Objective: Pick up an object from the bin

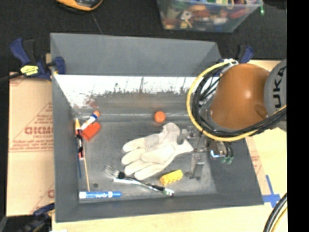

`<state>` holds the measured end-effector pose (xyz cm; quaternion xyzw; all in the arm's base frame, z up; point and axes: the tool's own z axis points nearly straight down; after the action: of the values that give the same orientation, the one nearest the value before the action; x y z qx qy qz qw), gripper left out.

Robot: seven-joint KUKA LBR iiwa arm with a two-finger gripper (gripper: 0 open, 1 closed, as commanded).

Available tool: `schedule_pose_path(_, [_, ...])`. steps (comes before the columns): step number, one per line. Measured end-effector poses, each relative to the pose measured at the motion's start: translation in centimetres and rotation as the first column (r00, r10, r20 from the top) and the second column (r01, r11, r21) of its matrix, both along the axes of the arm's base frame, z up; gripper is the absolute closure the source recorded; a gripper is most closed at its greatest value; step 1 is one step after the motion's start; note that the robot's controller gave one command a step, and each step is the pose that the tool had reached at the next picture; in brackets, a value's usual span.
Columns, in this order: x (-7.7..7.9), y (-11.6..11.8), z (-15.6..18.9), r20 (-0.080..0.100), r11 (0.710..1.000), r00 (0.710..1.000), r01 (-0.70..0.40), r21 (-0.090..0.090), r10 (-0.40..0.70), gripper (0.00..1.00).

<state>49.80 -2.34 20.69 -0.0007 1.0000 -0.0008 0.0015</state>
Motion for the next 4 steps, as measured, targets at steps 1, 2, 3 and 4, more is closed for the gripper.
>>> schedule_pose_path(1, [0.0,0.0,0.0,0.000,1.000,1.000,0.000,0.000,0.000,0.00])
schedule_pose_path(2, [-0.6,1.6,1.4,0.007,1.000,1.000,0.027,0.001,-0.027,0.00])
schedule_pose_path(3, [-1.1,2.2,2.6,0.008,0.999,0.999,0.037,0.001,-0.037,0.00])
schedule_pose_path(4, [-0.5,4.0,-8.4,0.013,1.000,1.000,0.025,0.001,-0.025,0.00])
